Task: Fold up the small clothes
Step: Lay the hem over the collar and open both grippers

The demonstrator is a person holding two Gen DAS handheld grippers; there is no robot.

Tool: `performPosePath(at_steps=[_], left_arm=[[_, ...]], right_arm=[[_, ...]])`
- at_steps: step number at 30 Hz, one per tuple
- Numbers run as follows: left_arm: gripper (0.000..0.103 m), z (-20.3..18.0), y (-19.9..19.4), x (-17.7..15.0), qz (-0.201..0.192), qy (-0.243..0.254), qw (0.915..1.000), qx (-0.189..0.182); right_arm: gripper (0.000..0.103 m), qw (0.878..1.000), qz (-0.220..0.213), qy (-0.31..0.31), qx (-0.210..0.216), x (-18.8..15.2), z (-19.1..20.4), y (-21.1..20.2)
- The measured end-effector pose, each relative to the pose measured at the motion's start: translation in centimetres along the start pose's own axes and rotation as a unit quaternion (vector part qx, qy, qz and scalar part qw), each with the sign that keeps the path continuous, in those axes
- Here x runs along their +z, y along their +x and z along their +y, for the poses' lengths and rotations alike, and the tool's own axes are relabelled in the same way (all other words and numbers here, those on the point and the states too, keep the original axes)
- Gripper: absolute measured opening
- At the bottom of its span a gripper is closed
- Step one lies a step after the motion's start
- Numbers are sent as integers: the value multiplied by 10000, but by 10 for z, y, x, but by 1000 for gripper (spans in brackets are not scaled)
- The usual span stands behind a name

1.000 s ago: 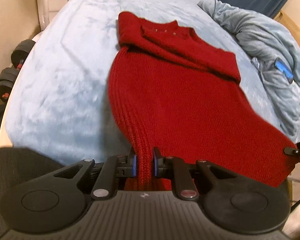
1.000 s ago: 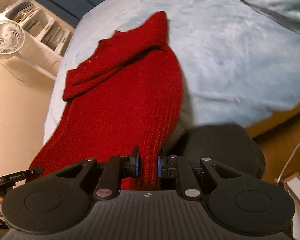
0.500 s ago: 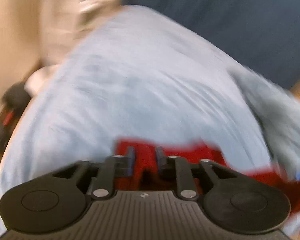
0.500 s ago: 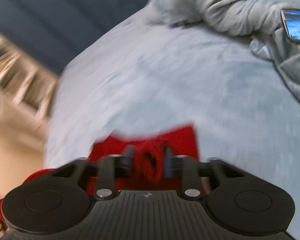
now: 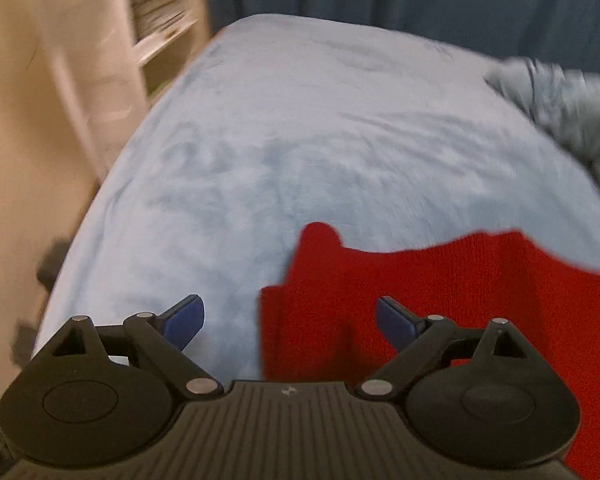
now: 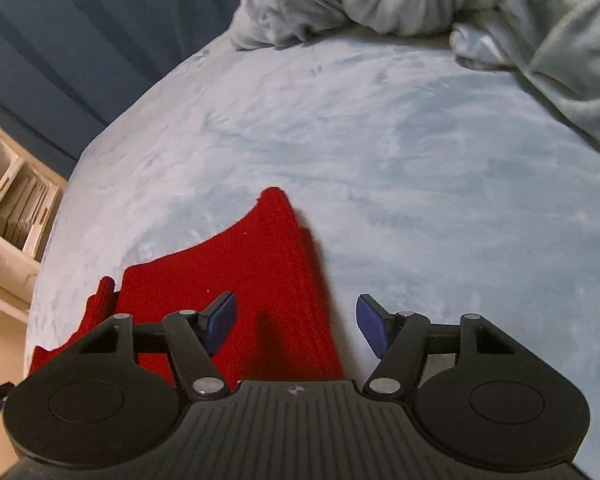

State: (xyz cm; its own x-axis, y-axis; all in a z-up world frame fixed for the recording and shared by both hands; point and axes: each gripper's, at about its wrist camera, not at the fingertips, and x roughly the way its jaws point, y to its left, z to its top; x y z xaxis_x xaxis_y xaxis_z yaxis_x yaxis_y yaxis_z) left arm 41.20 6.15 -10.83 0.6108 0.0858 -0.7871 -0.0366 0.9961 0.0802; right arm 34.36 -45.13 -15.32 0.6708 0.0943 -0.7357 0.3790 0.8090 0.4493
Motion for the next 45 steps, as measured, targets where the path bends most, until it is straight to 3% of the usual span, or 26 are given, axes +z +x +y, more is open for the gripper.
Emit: performPosePath(at_steps=[2,3,4,5,6,8,11,14,16,18,20,21,22,23,24,25,28,32,34,36,38,41,45], left_arm=[[94,-19,16,-1,115,357,9992,165],[87,-26,25,-4,193,556,9981,164],[38,-34,32,-7,278,802,9963,119],[11,-41,38,-10,464,1104,9928,96],[11,-44,36,-12,453,1228,9913,132],[10,-30,16,-8,183,978,9950,-71],[10,22,-18,4,22,88,9988,-471],[10,58,-6,6,254,-312,9983,-410],[11,58,15,2,401,-324,9981,-342],[13,46,37,-7,601,-375,9972,-220],[25,38,47,-15,589,-302,9978,-36],[31,35,46,-18,496,-220,9985,79],[53,35,44,-21,419,-177,9987,232],[72,38,39,-23,360,-179,9986,346],[79,44,33,-25,274,-212,9985,414],[85,48,27,-27,219,-259,9985,424],[85,64,-2,-43,151,-546,9982,185],[87,54,-53,-81,-60,-518,9983,-270],[87,43,-54,-107,163,-353,9985,-380],[87,39,-41,-128,406,-228,9989,-63],[98,55,-31,-146,623,-504,9968,42],[98,83,-48,-152,748,-1276,9887,-254],[98,70,-106,-155,405,-647,9970,123]], right_arm=[[68,9994,-46,-307,-118,-1,11,10],[67,9989,-44,-420,-188,0,14,16],[61,9983,-7,-520,-252,-1,17,24],[25,9978,33,-617,-261,-2,20,29],[13,9961,-3,-818,-328,-4,25,30],[11,9929,-322,-1092,-356,-4,33,13],[11,9934,-687,-874,294,6,34,-32],[11,9916,-880,-661,686,18,24,-60],[11,9946,-731,-541,502,22,17,-44],[11,9984,-301,-431,203,19,11,-11],[12,9987,159,-336,-336,9,2,23],[18,9985,245,-247,-433,3,-6,33],[22,9990,213,-113,-382,-1,-11,35],[36,9993,150,71,-346,-3,-16,33],[49,9991,95,280,-294,-4,-21,28],[51,9987,68,440,-231,-4,-26,21],[51,9981,-166,595,-47,-11,-34,-11],[52,9975,-536,-375,268,-49,-15,-65],[52,9937,-490,-992,160,-77,-3,-74],[47,9892,-360,-1388,-317,-102,-1,-70],[47,9908,-132,-1134,-724,-113,-20,-61],[47,9987,51,-34,-505,-109,-54,-71],[52,9967,164,-382,-694,-106,-35,-110]])
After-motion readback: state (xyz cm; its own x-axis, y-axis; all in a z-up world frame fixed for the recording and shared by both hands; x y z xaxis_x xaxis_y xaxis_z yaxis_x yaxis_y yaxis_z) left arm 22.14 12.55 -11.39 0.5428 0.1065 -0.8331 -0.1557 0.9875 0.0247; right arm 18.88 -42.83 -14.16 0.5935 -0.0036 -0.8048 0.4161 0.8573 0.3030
